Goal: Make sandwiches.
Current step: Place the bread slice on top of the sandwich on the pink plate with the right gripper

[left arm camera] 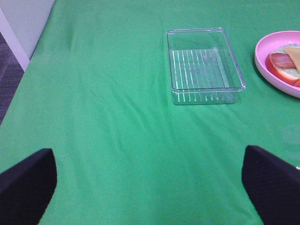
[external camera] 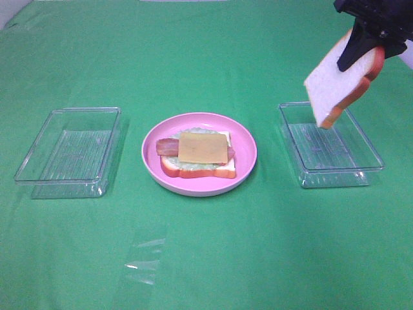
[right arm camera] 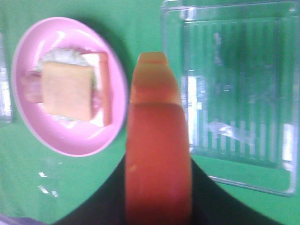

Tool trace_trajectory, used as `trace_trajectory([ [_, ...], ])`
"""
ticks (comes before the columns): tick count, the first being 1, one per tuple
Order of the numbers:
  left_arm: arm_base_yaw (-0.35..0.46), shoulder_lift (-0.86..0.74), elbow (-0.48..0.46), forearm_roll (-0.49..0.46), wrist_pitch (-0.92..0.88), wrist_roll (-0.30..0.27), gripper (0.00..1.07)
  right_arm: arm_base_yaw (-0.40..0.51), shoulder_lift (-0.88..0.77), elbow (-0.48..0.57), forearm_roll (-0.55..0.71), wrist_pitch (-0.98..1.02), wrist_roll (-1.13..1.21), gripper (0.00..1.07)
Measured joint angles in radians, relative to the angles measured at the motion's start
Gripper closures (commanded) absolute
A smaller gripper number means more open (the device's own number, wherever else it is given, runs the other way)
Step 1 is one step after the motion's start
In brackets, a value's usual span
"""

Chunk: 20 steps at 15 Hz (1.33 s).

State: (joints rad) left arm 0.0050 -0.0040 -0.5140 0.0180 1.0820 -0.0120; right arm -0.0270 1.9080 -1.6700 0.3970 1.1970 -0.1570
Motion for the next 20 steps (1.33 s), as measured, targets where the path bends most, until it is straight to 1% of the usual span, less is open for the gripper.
trace_trajectory([
  [1,0.0,0.0,0.0,0.0,0.0,0.0,0.07,0.0,-0.029,0.051,0.09,-0.037,-0.046,1.07],
  [2,0.0,0.0,0.0,0.0,0.0,0.0,0.07,0.0,-0.049,0.114,0.245,-0.07,-0.118,1.07],
  [3,0.0,0.0,0.0,0.0,0.0,0.0,0.07,0.0,-0.051,0.135,0.306,-0.077,-0.158,1.07],
  [4,0.0,0.0,0.0,0.0,0.0,0.0,0.07,0.004,-0.053,0.183,0.435,-0.089,-0.221,1.07],
  [5,0.0,0.0,0.0,0.0,0.0,0.0,0.07,0.021,-0.053,0.227,0.525,-0.112,-0.276,1.07],
  [6,0.0,0.0,0.0,0.0,0.0,0.0,0.07,0.073,-0.053,0.274,0.589,-0.181,-0.304,1.07],
  [9,0.0,0.0,0.0,0.0,0.0,0.0,0.07,0.222,-0.007,0.286,0.657,-0.292,-0.329,1.07],
  [11,0.0,0.0,0.0,0.0,0.0,0.0,0.07,0.285,0.087,0.255,0.721,-0.324,-0.346,1.07],
  [14,0.0,0.0,0.0,0.0,0.0,0.0,0.07,0.293,0.216,0.199,0.763,-0.332,-0.347,1.07],
  [18,0.0,0.0,0.0,0.0,0.0,0.0,0.07,0.292,0.29,0.186,0.76,-0.333,-0.35,1.07],
  [20,0.0,0.0,0.0,0.0,0.0,0.0,0.07,0.292,0.293,0.186,0.757,-0.344,-0.35,1.07],
])
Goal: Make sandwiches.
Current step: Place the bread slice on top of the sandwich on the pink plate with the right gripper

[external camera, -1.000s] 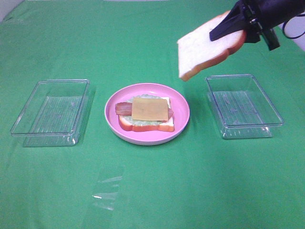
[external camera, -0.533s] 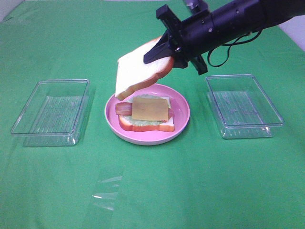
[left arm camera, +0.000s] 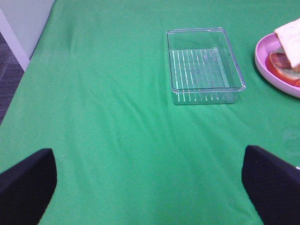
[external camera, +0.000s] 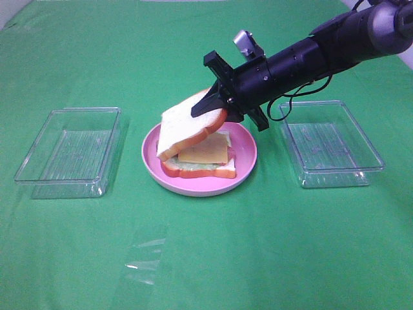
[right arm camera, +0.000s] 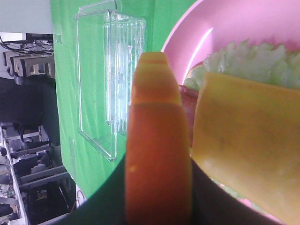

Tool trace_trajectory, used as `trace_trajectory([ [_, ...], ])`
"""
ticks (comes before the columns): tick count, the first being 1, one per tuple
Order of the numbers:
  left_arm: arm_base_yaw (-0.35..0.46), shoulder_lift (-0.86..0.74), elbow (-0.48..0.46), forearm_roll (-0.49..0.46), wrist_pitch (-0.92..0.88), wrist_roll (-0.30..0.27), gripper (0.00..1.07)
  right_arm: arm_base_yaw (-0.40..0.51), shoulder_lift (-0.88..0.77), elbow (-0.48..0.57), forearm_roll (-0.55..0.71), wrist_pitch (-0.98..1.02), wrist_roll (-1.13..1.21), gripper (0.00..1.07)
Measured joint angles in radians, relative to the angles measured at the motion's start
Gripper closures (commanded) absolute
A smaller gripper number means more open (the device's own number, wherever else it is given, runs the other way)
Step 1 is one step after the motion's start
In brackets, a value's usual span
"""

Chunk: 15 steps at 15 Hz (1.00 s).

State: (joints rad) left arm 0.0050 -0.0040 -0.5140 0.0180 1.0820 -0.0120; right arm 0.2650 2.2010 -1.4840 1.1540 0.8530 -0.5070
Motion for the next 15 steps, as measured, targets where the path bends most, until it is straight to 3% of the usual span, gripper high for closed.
trace_trajectory([
  [12,0.0,0.0,0.0,0.0,0.0,0.0,0.07,0.0,0.026,-0.005,-0.062,-0.022,0.0,1.07],
  [13,0.0,0.0,0.0,0.0,0.0,0.0,0.07,0.0,0.026,-0.005,-0.075,-0.022,0.0,1.02],
  [14,0.0,0.0,0.0,0.0,0.0,0.0,0.07,0.0,0.026,-0.005,-0.09,-0.022,0.0,0.89],
  [15,0.0,0.0,0.0,0.0,0.0,0.0,0.07,0.0,0.026,-0.005,-0.103,-0.022,0.003,0.69],
])
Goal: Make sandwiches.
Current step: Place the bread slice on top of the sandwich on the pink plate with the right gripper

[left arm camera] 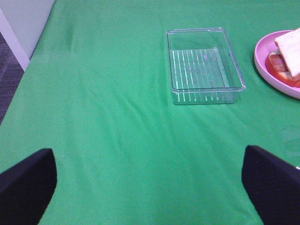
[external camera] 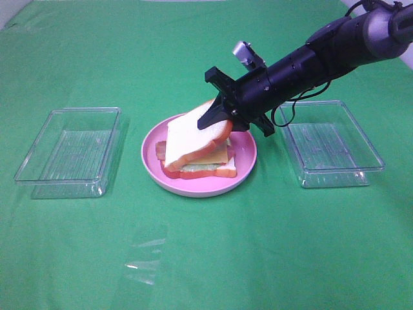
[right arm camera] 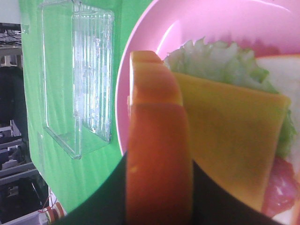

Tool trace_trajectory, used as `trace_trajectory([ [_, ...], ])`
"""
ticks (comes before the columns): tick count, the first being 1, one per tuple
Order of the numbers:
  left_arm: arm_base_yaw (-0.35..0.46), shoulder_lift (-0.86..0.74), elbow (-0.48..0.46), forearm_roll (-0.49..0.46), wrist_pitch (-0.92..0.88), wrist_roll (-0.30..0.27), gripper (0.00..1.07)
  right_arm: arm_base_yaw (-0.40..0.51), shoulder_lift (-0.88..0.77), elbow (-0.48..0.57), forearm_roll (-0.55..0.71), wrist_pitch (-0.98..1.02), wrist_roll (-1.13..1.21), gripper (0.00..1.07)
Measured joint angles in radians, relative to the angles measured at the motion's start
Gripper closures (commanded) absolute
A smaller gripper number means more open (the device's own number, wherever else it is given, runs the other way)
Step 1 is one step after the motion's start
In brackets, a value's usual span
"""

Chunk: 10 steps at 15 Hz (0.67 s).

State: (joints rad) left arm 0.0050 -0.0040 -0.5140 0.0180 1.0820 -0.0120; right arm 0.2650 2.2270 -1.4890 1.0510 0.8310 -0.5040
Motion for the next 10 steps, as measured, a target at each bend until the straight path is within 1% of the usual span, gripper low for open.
trace_trajectory([
  [1,0.0,0.0,0.0,0.0,0.0,0.0,0.07,0.0,0.0,0.0,-0.022,0.0,0.004,0.48],
  [2,0.0,0.0,0.0,0.0,0.0,0.0,0.07,0.0,0.0,0.0,-0.042,0.0,0.013,0.41],
  [3,0.0,0.0,0.0,0.0,0.0,0.0,0.07,0.0,0.0,0.0,-0.052,0.0,0.017,0.29],
  [4,0.0,0.0,0.0,0.0,0.0,0.0,0.07,0.0,-0.004,0.0,-0.077,0.0,0.02,0.23],
  [5,0.0,0.0,0.0,0.0,0.0,0.0,0.07,0.0,-0.013,0.0,-0.119,-0.001,0.021,0.21],
  [7,0.0,0.0,0.0,0.0,0.0,0.0,0.07,0.0,-0.073,0.0,-0.267,-0.01,0.033,0.21],
  [8,0.0,0.0,0.0,0.0,0.0,0.0,0.07,0.0,-0.101,0.0,-0.333,-0.021,0.073,0.21],
  [10,0.0,0.0,0.0,0.0,0.0,0.0,0.07,0.0,-0.15,-0.001,-0.508,-0.029,0.172,0.21],
])
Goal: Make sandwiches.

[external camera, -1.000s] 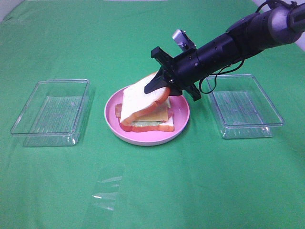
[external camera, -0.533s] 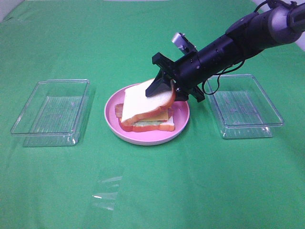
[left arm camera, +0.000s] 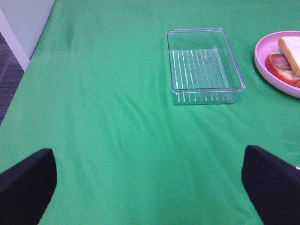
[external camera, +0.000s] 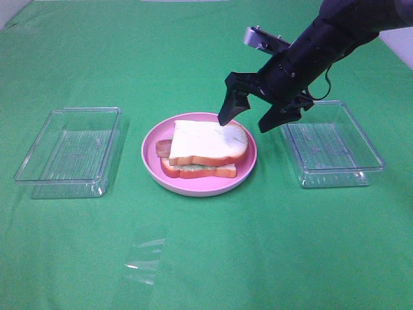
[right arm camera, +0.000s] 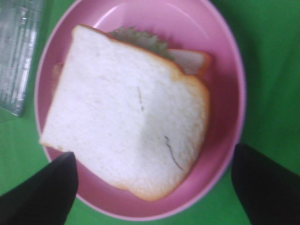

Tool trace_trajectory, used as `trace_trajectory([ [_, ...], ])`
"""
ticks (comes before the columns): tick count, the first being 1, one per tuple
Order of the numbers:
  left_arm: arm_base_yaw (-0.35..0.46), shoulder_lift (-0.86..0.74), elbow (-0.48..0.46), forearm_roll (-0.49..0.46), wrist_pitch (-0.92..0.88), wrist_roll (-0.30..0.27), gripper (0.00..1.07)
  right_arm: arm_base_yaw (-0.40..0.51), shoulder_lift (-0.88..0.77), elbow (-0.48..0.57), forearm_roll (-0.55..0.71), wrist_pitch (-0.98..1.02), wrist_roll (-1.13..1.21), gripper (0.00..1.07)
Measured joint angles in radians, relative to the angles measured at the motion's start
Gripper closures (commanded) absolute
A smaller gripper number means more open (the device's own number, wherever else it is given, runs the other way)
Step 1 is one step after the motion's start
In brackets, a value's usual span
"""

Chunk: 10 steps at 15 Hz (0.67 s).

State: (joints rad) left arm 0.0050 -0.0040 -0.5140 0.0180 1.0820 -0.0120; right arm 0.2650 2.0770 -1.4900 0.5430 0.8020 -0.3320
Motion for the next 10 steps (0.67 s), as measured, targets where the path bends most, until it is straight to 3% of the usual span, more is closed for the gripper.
trace_trajectory([
  [5,0.0,0.0,0.0,0.0,0.0,0.0,0.07,-0.025,-0.107,-0.004,-0.397,0.04,0.206,0.21],
  [10,0.0,0.0,0.0,0.0,0.0,0.0,0.07,-0.229,-0.136,-0.066,-0.432,0.195,0.226,0.21],
])
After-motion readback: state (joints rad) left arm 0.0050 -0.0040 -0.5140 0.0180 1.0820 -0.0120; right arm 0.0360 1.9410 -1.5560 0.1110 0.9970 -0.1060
